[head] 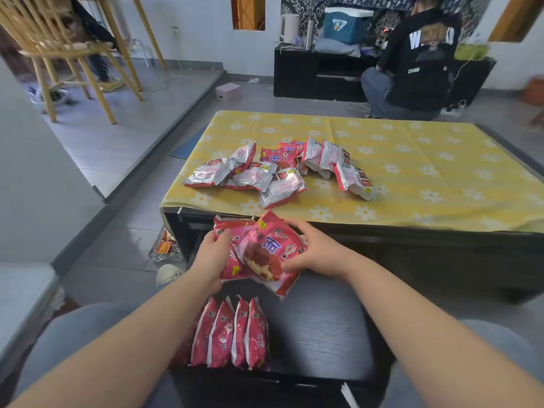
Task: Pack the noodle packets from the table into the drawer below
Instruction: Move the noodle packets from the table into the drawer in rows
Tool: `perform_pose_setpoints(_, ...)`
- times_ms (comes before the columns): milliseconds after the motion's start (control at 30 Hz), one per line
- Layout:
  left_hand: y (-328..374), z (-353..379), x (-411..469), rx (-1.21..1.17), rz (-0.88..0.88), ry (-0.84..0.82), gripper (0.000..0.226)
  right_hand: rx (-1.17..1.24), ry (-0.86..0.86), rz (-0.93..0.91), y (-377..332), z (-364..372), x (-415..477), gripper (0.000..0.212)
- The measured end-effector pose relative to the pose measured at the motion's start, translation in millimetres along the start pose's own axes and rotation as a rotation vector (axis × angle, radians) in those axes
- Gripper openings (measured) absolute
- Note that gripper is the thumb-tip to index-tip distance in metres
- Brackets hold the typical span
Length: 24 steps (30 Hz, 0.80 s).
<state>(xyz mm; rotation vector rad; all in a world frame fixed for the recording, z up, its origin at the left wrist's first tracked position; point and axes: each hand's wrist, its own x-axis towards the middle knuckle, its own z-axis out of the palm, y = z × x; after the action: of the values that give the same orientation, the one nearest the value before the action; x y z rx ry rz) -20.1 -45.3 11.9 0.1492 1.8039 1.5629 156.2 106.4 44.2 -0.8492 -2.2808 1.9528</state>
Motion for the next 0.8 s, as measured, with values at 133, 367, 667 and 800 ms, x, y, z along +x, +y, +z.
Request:
perform_pose_setpoints(133, 3.1, -8.5, 1.4, -0.015, -0.042, -0.067, 0.024, -0.026, 0.016, -0.016, -0.6, -3.9, -0.1, 0.101)
perform_pose_setpoints(367, 1.5, -8.4, -3.0, 0.023, -0.195, -0.227, 0.033, 0.348, -0.029, -0.011, -0.3, -9.0, 3.5, 0.063)
perform_pose_setpoints(667, -12.0, 1.7, -10.9, 0.229, -0.124, -0.62, 0.082, -0.07, 0.121, -0.099, 10.8, 19.7, 6.7, 0.024)
perform_pose_setpoints(800, -23.4, 1.9, -6.1, 0.285, -0.068, -0.611, 0.073, -0.304, 0.286, -0.155, 17.9, 29.7, 10.5, 0.03)
